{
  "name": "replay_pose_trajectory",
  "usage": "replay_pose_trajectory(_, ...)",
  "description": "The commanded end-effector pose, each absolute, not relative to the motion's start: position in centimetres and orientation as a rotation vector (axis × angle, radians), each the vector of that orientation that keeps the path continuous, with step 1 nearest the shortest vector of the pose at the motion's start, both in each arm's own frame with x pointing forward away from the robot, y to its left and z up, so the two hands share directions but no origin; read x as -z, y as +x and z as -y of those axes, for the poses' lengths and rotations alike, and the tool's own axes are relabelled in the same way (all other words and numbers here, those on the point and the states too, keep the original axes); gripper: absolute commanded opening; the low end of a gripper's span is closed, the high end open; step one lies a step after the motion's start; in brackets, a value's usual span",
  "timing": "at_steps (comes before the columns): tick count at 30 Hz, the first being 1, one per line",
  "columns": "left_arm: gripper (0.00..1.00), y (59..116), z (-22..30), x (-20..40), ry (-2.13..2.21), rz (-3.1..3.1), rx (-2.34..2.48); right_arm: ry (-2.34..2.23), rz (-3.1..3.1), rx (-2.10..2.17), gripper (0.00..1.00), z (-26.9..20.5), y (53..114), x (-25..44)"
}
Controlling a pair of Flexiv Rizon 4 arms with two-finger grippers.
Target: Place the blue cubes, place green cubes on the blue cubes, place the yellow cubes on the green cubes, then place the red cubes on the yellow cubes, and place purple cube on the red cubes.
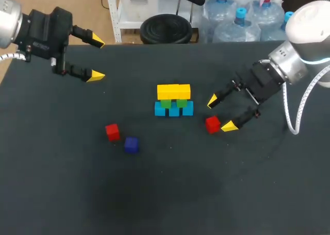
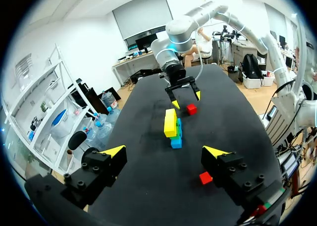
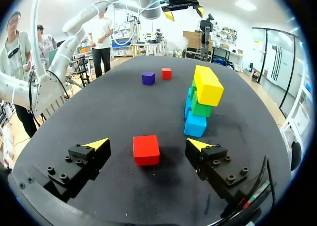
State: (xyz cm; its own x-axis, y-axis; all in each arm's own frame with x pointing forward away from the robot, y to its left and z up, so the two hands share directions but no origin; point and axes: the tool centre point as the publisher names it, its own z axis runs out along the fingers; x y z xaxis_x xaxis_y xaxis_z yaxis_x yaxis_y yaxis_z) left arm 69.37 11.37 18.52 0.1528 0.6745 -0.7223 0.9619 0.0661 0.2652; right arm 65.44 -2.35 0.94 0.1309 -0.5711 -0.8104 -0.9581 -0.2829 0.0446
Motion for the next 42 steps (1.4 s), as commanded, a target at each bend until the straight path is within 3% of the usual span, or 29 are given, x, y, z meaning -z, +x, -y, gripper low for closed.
replay_pose_trajectory(1,1.00,69.3,-11.5,-18.4,1.675,-1.583,0.481,-1.908,-1.462,-1.021,1.00,2.1,65.4,-0.5)
replay_pose_trajectory(5,1.00,69.3,-11.5,-18.4,1.675,-1.583,0.481,-1.897,-1.459,-1.021,1.00,1.9,65.3,-0.1)
replay_pose_trajectory(12,1.00,69.3,-11.5,-18.4,1.675,-1.583,0.481,-1.878,-1.452,-1.024,0.74,1.7,65.2,0.5)
replay_pose_trajectory(13,1.00,69.3,-11.5,-18.4,1.675,-1.583,0.481,-1.875,-1.452,-1.025,0.60,1.6,65.2,0.6)
replay_pose_trajectory(14,1.00,69.3,-11.5,-18.4,1.675,-1.583,0.481,-1.873,-1.453,-1.025,0.54,1.6,65.1,0.7)
replay_pose_trajectory(25,1.00,69.3,-11.5,-18.4,1.675,-1.583,0.481,-1.867,-1.450,-1.034,0.41,1.9,65.0,0.8)
replay_pose_trajectory(27,1.00,69.3,-11.5,-18.4,1.675,-1.583,0.481,-1.867,-1.452,-1.032,0.35,2.0,65.0,0.8)
replay_pose_trajectory(30,1.00,69.3,-11.5,-18.4,1.675,-1.583,0.481,-1.865,-1.455,-1.029,0.18,2.2,65.0,0.7)
replay_pose_trajectory(35,1.00,69.3,-11.5,-18.4,1.675,-1.583,0.481,-1.862,-1.461,-1.022,0.02,2.5,65.1,0.5)
replay_pose_trajectory(42,1.00,69.3,-11.5,-18.4,1.675,-1.583,0.481,-1.834,-1.514,-0.992,0.00,2.7,65.2,-0.7)
